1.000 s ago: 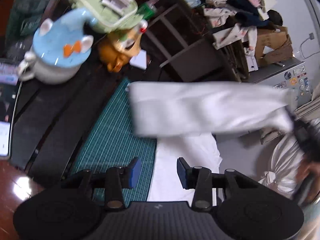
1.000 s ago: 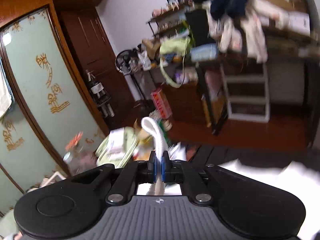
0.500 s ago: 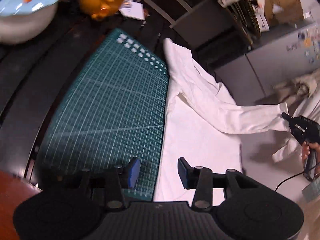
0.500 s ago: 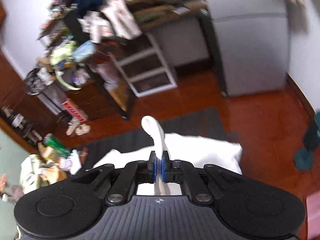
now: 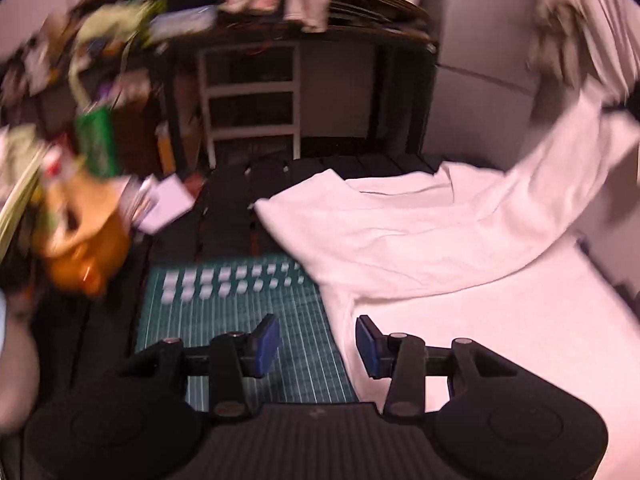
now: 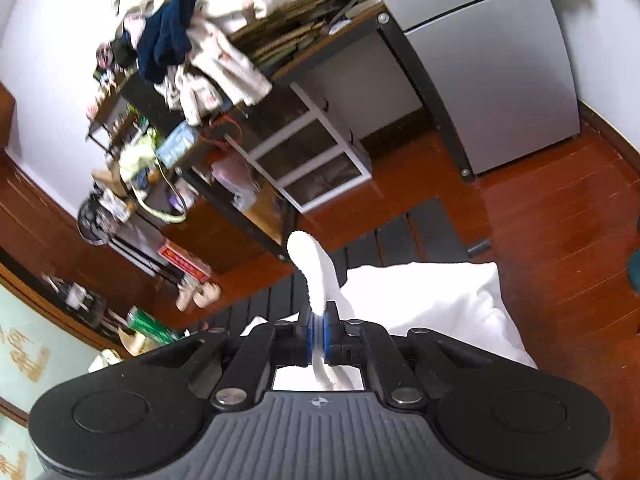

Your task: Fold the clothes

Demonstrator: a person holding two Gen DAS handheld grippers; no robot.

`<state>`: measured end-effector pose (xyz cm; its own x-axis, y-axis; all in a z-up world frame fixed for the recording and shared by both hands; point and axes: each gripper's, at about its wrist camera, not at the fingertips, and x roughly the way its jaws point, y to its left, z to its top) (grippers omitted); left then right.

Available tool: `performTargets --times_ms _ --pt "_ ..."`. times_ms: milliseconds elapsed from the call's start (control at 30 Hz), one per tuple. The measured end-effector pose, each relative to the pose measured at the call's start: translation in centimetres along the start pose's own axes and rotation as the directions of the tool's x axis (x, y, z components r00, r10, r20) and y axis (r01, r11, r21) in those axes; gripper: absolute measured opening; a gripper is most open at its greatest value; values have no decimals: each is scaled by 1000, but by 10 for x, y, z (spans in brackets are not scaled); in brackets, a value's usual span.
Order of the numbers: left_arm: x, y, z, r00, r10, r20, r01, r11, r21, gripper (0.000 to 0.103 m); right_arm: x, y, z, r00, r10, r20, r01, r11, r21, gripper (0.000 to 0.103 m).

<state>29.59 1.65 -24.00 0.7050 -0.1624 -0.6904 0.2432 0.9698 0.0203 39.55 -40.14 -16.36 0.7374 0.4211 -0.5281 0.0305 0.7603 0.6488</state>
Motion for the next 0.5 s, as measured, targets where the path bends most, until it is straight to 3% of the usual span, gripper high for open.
performTargets --times_ms 67,100,133,200,500 --pt "15 -2 4 1000 -14 -14 14 1000 -7 39 -1 -12 -1 1000 -12 2 12 1000 22 4" --pt "21 -2 5 1000 -13 -28 13 1000 -11 33 0 -18 -2 1000 -27 -3 27 999 26 5" --pt "27 -1 5 999 -12 -42 12 1000 -16 16 3 -24 -3 999 -40 -9 40 999 33 5" --pt "35 0 5 997 -7 -71 5 1000 -27 7 6 -36 -3 998 -60 -28 62 997 56 5" --pt "37 2 -6 995 3 -102 -4 1000 -9 7 31 -94 -9 963 -258 -76 265 959 100 5"
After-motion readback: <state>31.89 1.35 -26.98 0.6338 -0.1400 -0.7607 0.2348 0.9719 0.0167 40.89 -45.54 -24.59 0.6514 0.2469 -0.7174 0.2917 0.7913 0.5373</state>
